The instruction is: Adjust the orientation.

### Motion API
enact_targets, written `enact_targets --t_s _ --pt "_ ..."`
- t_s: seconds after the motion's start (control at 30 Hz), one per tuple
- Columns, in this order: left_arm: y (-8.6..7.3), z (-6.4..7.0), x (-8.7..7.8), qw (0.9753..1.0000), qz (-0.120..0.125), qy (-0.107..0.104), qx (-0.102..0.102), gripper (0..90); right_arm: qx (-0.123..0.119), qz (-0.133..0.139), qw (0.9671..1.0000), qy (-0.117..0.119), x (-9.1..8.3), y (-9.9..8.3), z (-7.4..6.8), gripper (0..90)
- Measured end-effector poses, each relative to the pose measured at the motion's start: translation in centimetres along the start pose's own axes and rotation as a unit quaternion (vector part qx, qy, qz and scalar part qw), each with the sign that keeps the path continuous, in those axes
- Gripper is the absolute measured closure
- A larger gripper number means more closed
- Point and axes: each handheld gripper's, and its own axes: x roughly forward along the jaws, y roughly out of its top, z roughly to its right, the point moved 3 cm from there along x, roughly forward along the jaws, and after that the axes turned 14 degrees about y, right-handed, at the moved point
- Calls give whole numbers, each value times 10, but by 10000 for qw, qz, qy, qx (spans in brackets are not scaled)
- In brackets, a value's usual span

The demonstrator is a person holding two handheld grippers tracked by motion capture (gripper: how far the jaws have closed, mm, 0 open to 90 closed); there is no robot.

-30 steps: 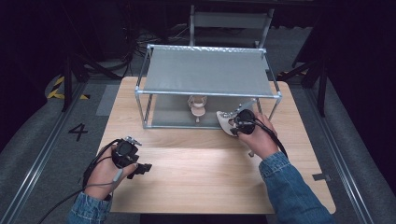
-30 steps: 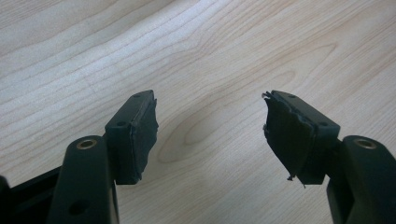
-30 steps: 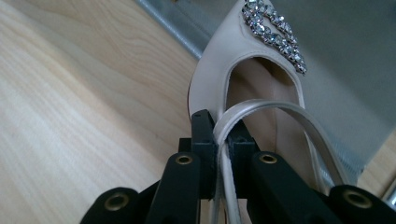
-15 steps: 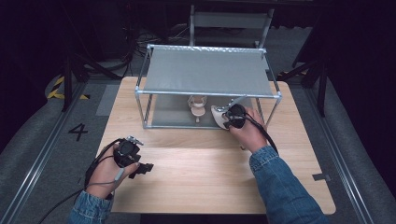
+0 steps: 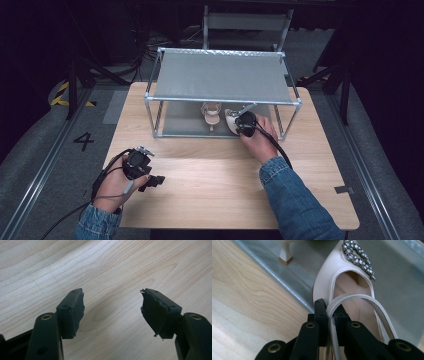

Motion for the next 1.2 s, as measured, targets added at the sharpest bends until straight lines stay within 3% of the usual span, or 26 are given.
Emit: enact_targets --t_s 0.5,0.57,0.6,0.63,0.83,0.9,1.07,1.2 --pt "0 -2 0 10000 15 -3 -44 346 22 120 9997 -200 13 4 3 821" --pt "1 -2 -1 10000 26 1 -17 346 80 287 9993 -203 12 5 2 656" --pt "1 -2 0 10000 25 -12 -25 346 80 287 9993 -203 12 5 2 656" --pt "2 -2 0 10000 43 -13 -22 347 150 353 9991 -175 11 5 1 593" --pt "8 1 1 10000 34 -49 58 346 319 591 9977 -100 -6 3 -2 449" --pt "9 2 2 9999 15 -57 85 346 446 512 9977 23 -11 1 -5 445" --pt "13 3 3 9999 19 -70 121 346 513 715 9961 -26 -24 0 -5 428" --pt "18 5 4 9998 35 -105 167 343 606 847 9946 22 -44 -5 -11 416"
